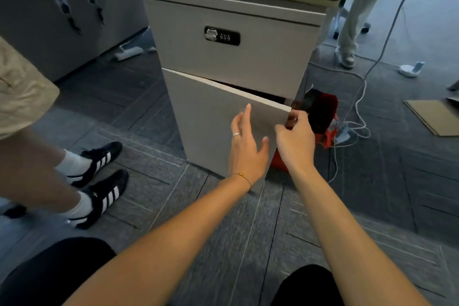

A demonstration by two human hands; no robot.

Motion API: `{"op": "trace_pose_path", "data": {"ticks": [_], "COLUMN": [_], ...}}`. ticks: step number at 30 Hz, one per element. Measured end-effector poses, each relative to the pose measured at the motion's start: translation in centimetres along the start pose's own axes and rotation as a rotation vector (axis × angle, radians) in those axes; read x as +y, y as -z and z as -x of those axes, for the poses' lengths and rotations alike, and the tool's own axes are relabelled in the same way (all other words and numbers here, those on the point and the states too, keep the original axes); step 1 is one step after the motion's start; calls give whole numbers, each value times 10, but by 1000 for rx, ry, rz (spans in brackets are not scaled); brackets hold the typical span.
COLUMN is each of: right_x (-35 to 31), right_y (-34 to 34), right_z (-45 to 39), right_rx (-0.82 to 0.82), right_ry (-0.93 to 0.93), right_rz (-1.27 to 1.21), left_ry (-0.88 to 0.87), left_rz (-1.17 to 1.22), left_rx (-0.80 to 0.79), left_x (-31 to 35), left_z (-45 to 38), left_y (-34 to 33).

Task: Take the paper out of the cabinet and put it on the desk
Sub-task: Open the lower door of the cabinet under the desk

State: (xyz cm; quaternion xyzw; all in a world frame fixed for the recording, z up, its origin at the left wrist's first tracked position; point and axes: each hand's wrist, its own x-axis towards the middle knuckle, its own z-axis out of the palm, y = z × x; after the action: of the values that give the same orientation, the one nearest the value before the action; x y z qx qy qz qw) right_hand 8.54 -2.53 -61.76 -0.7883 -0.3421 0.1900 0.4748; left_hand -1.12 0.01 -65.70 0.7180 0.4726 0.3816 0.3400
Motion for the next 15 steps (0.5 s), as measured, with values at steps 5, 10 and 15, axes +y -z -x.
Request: {"op": "trace_pose_path", "data": {"ticks": [5,10,15], "right_x": [-5,-14,-28], "right_y": [14,4,-20], "right_z": [39,75,104], "right_rx": [33,34,-23], "right_ry": [266,569,702], "right_rz": [290,454,515], "left_ry": [10,102,45], "left_rz": [-20,-147,-102], "left_rx": [-5,99,242], "left_x": [5,3,-14], "left_z": [41,71,95], "left_y": [-2,11,38]}}
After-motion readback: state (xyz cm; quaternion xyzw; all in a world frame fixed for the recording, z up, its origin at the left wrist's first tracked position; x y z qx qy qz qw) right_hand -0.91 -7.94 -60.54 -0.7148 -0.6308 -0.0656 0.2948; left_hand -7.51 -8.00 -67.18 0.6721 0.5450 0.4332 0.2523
